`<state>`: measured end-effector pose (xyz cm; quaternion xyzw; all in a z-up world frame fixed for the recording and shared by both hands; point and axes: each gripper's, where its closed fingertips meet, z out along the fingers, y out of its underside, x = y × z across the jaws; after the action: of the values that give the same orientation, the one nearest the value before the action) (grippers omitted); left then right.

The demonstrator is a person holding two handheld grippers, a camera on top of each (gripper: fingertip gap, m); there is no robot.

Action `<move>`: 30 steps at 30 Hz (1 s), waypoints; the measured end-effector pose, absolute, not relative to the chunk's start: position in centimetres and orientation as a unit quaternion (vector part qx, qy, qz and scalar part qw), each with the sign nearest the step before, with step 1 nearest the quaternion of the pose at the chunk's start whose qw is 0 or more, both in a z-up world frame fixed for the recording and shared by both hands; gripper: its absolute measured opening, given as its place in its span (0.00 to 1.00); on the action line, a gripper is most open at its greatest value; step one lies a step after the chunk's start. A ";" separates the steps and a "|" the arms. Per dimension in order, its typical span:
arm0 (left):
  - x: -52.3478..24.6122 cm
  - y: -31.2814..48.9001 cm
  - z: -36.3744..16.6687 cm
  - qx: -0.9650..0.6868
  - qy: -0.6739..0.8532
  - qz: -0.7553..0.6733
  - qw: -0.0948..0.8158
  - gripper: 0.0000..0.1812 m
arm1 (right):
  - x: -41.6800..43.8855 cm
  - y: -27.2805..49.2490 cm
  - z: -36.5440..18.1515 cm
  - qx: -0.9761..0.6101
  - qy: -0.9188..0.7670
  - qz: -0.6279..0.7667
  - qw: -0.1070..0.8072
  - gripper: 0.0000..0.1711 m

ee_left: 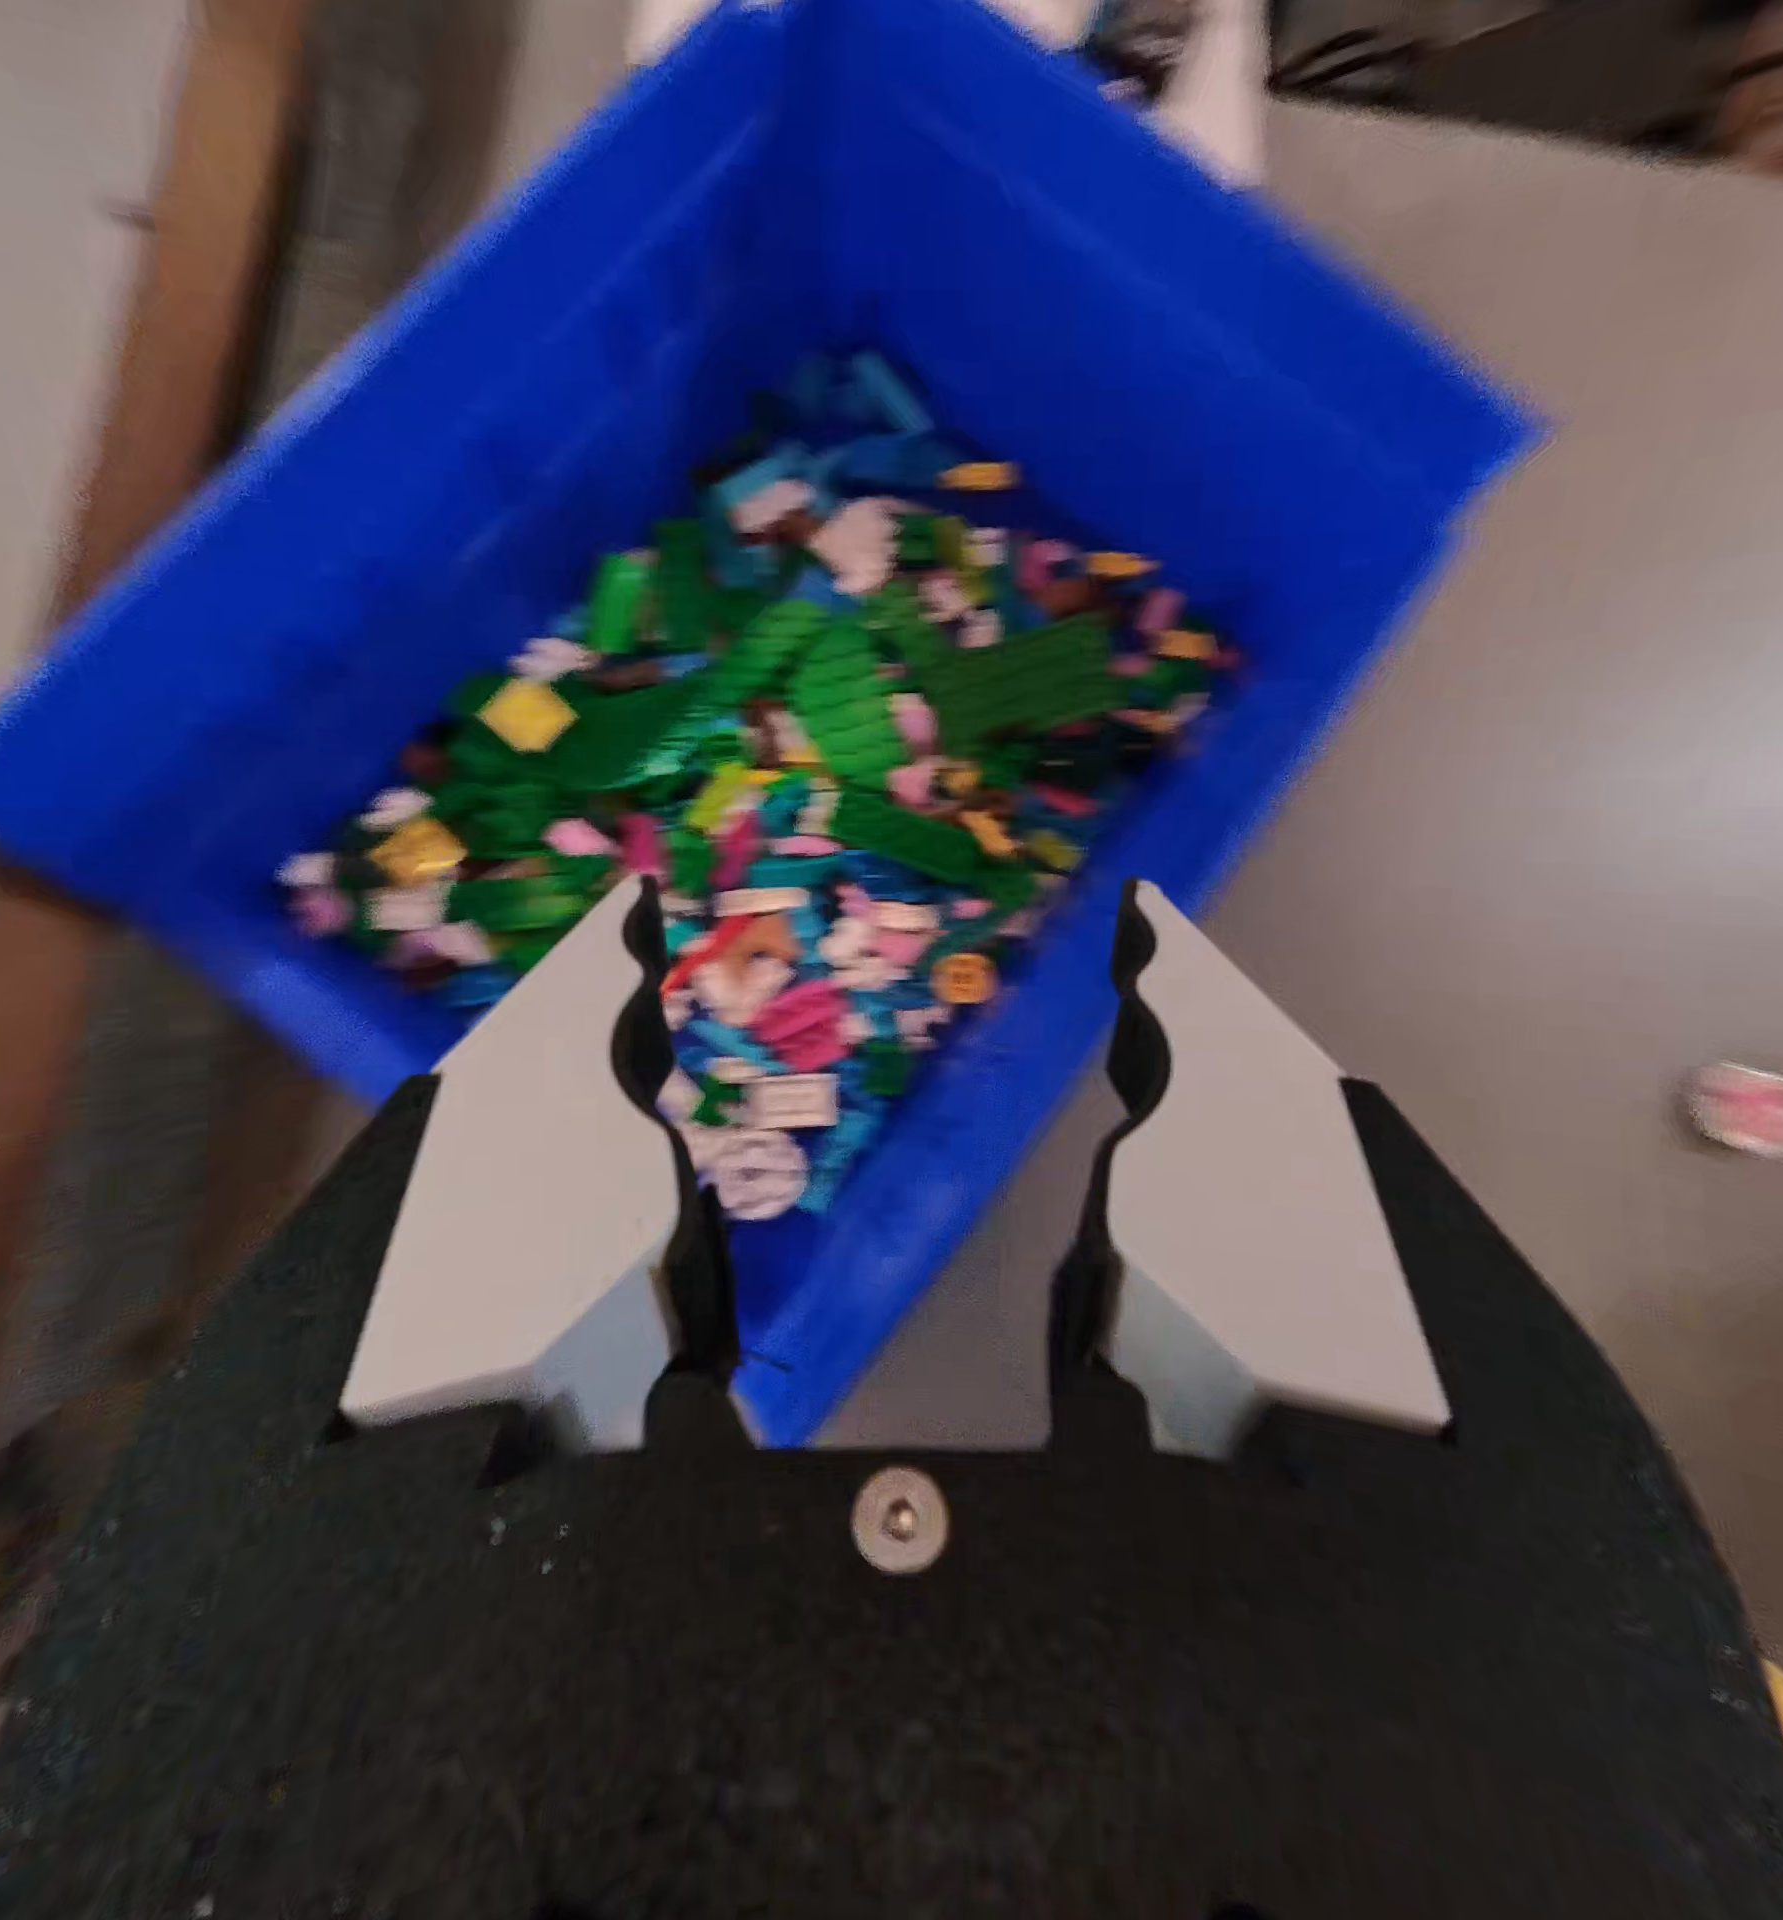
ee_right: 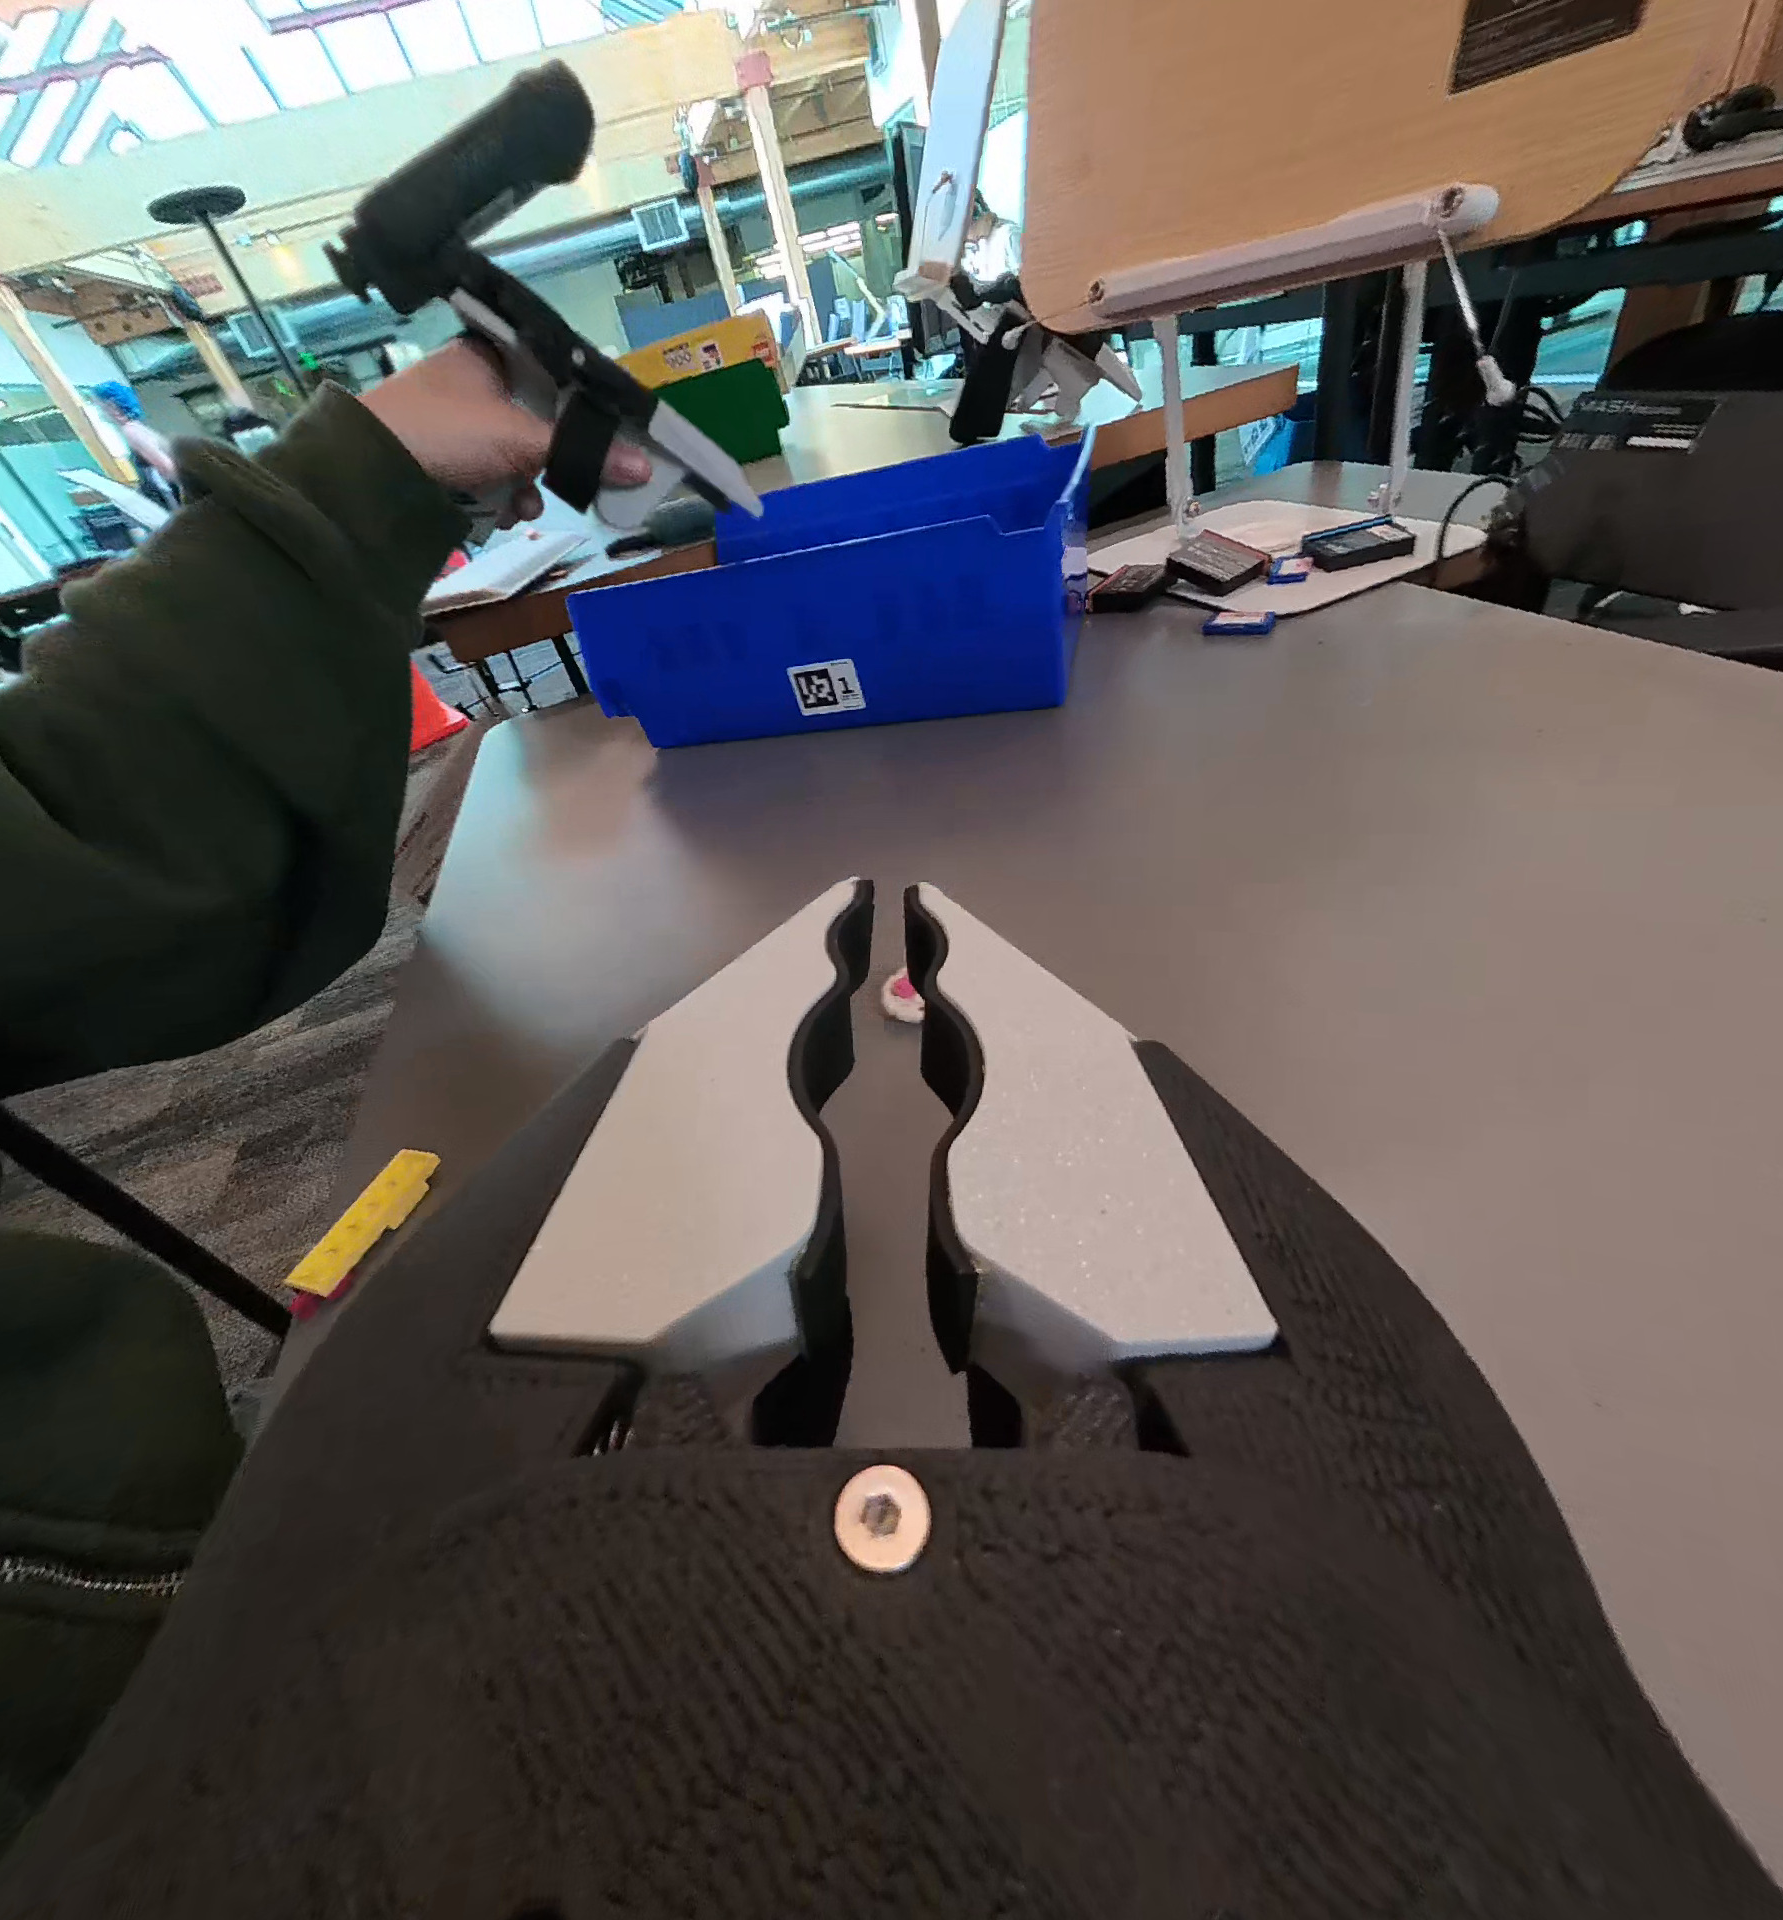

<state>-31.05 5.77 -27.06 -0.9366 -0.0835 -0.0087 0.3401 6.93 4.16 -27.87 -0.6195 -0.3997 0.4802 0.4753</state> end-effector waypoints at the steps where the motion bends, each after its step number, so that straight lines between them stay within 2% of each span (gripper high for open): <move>1: -28.7 5.8 -26.5 -0.931 -0.070 -0.073 0.350 0.45 | 6.8 3.8 -27.8 -0.613 -0.407 0.485 0.473 0.02; 4: -18.3 4.1 -23.7 -0.888 0.090 -0.238 0.383 0.42 | 6.3 2.6 -27.6 -0.594 -0.437 0.488 0.467 0.03; 6: -9.8 -0.8 -24.1 -0.839 0.280 -0.315 0.344 0.36 | 6.0 2.2 -27.8 -0.591 -0.452 0.478 0.467 0.03; 10: -0.7 -10.6 -31.0 -0.764 0.531 -0.298 0.214 0.35 | 5.7 1.8 -28.2 -0.592 -0.462 0.477 0.456 0.03; 14: 2.7 -15.1 -35.6 -0.684 0.659 -0.259 0.177 0.28 | 5.7 1.8 -28.3 -0.594 -0.462 0.480 0.451 0.04; 18: 2.4 -15.0 -38.1 -0.693 0.666 -0.232 0.147 0.23 | 5.7 1.8 -28.3 -0.595 -0.460 0.483 0.449 0.04; 20: 2.2 -14.6 -38.1 -0.699 0.658 -0.235 0.153 0.17 | 5.7 1.7 -28.4 -0.594 -0.461 0.484 0.447 0.04; 22: 1.9 -14.1 -38.3 -0.710 0.648 -0.229 0.153 0.08 | 5.6 1.5 -28.3 -0.590 -0.465 0.486 0.447 0.04; 25: 1.6 -11.7 -38.2 -0.759 0.580 -0.235 0.179 0.08 | 5.4 0.4 -27.9 -0.566 -0.487 0.493 0.447 0.05; 27: 2.3 -10.3 -36.5 -0.777 0.495 -0.328 0.208 0.08 | 5.0 -0.9 -27.6 -0.540 -0.507 0.508 0.439 0.07; 30: 4.0 -8.8 -28.1 -0.667 0.325 -0.610 0.279 0.07 | 4.5 -3.1 -26.5 -0.503 -0.499 0.582 0.399 0.11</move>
<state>4.00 -8.80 -28.07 -0.6668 0.3252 -0.6099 0.2788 4.46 -3.09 -26.53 -0.5030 -0.4986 0.5822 0.3993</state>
